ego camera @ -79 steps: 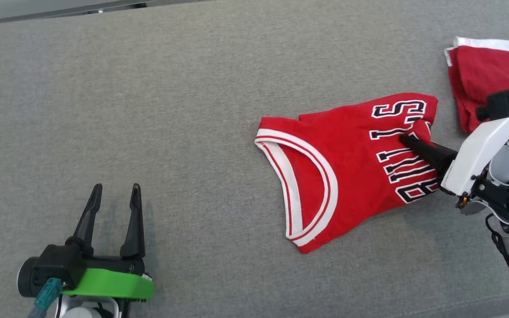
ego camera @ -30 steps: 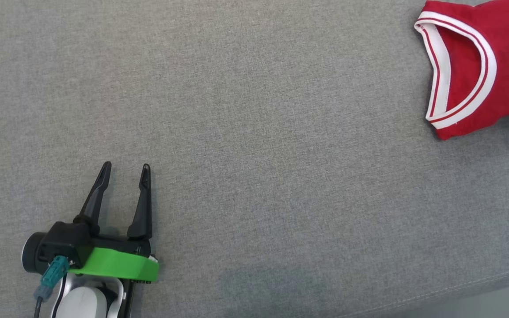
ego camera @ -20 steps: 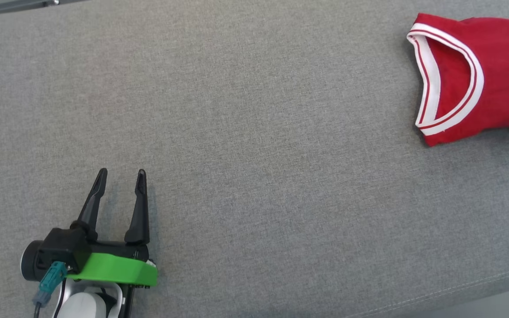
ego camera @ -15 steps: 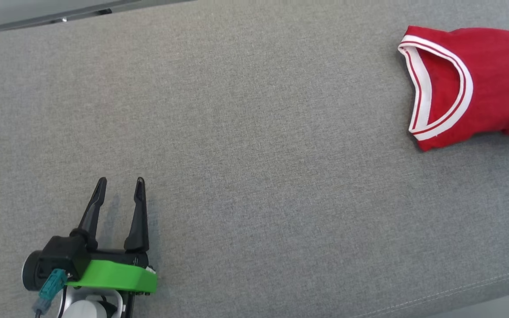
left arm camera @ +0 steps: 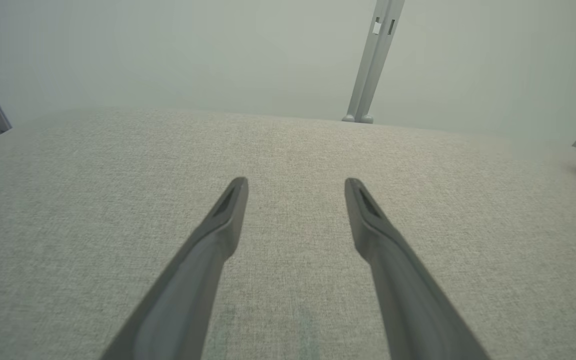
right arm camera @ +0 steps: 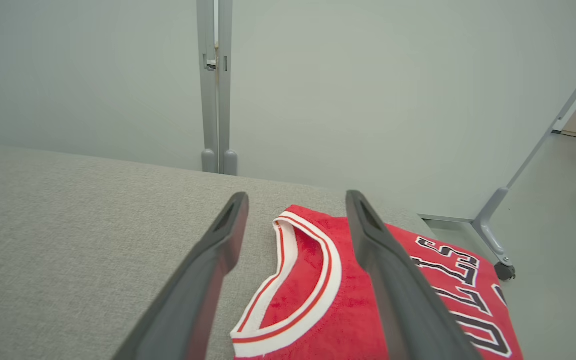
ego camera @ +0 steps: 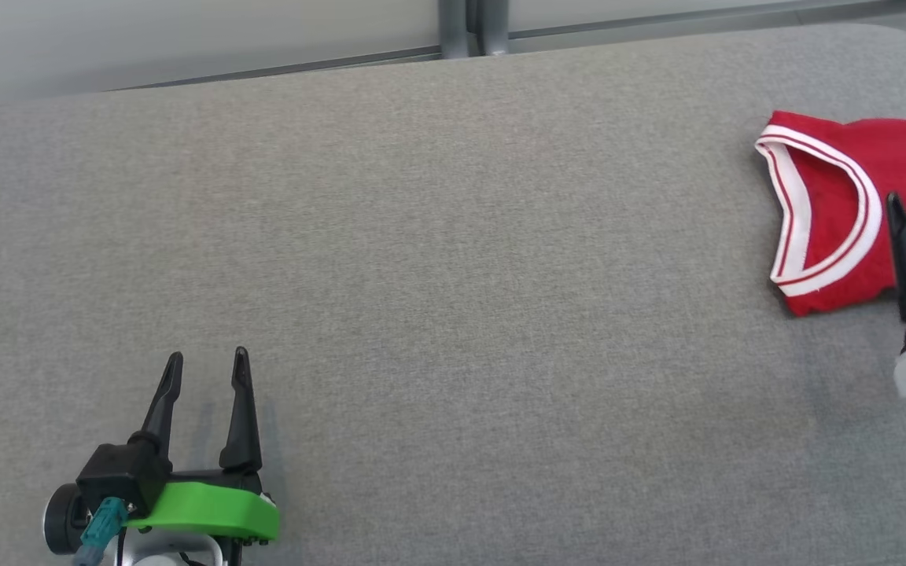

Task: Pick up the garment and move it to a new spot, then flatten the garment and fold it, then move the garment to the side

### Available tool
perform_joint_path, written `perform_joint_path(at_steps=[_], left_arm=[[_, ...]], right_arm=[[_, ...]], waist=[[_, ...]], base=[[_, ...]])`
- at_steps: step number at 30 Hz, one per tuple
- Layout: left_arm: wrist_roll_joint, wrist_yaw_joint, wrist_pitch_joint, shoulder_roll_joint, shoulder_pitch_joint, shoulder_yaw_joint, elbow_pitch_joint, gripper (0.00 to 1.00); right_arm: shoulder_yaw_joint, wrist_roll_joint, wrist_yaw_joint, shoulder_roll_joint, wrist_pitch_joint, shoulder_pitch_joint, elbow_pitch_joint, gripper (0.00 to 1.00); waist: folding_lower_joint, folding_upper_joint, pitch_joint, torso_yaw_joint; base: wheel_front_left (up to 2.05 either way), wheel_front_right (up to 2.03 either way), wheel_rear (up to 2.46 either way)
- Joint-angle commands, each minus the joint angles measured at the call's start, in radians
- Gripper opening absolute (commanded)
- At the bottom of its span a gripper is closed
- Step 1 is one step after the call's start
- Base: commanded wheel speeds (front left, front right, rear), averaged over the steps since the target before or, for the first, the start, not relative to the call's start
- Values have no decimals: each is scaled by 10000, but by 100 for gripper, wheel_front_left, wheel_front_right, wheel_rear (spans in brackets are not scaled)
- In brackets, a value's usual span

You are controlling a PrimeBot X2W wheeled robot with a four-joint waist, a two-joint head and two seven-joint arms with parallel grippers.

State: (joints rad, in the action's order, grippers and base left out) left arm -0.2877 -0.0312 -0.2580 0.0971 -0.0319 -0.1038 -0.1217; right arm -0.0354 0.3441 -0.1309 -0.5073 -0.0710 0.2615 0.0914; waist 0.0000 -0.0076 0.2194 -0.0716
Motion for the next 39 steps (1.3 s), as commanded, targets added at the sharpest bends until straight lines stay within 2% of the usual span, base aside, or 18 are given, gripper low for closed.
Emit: perform_joint_path(at_steps=[1,6,7,8,14,18,26,39], left_arm=[[156,103,-63,20,-1,11,-162,100],[345,87,-71,110,246,62,-614,100],[366,3,-68,129,290,86,-771,100],[379,-42,-69,157,303,112,-819,100],[479,-416,-72,252,453,187,-1126,100],[431,-528,-73,243,567,352,-1258,100],[221,-823,-74,296,622,347,-1587,100],[294,-926,-74,218,560,461,-1762,100]], right_arm=[[-60,-115,3,248,-359,-580,-122,100],[-279,-604,3,1312,-1365,-1808,-58,100],[-419,-864,3,1843,-1592,-2275,187,100],[-470,-1026,3,2065,-1674,-2472,288,100],[-806,-2117,3,3149,-1939,-3317,748,100],[-947,-2638,3,3624,-1941,-3572,323,100],[-1578,-3321,4,4115,-1944,-3839,101,100],[-1637,-3632,3,4396,-1947,-3839,101,100]], waist=[[0,76,-580,855],[0,76,-1060,1491],[0,76,-1273,1727],[0,76,-1342,1814],[0,76,-1669,2207],[0,76,-1831,2227],[0,76,-1989,2113],[0,76,-2131,1926]], base=[[0,0,0],[0,0,0],[0,0,0],[0,0,0],[0,0,0],[0,0,0],[0,0,0],[0,0,0]])
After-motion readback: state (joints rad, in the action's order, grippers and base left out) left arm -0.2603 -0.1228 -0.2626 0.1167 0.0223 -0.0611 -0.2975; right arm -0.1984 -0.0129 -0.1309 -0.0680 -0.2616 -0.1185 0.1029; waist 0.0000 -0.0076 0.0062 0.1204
